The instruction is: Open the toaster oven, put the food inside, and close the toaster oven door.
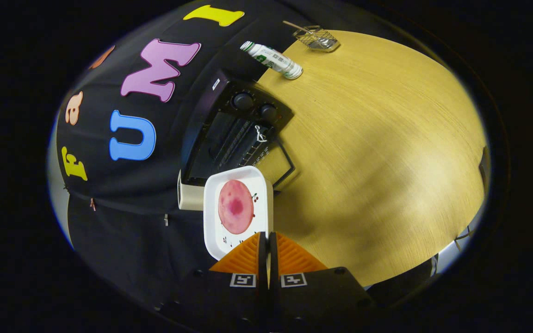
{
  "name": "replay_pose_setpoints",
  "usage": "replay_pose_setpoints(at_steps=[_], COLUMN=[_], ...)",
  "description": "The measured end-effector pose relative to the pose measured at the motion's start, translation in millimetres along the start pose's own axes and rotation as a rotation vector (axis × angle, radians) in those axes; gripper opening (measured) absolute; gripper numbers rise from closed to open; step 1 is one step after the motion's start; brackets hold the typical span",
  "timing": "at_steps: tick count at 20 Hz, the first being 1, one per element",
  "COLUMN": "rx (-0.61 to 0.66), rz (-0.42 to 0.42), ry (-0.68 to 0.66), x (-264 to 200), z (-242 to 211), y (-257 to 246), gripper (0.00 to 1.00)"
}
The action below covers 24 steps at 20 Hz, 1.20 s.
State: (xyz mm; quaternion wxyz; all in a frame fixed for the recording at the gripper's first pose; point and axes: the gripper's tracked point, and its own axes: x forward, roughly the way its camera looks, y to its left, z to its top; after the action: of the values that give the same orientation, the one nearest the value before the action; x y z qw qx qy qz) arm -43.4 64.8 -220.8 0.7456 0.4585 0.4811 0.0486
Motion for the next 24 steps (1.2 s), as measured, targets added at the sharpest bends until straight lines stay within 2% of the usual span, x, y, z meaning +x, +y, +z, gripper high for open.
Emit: replay_pose_setpoints(at_steps=[6,12,17,22,24], rx=[0.043,0.137,0.177,0.232,0.264], rz=[-0.004,-0.050,-0.025,-0.042,-0.018], ry=[-0.011,-0.056,-0.086,-0.156,-0.177], x=[52,98,135,174,186], z=[23,52,67,80,83], y=[19,19,34,45,58], gripper=[0.05,0.05,0.05,0.05,0.05])
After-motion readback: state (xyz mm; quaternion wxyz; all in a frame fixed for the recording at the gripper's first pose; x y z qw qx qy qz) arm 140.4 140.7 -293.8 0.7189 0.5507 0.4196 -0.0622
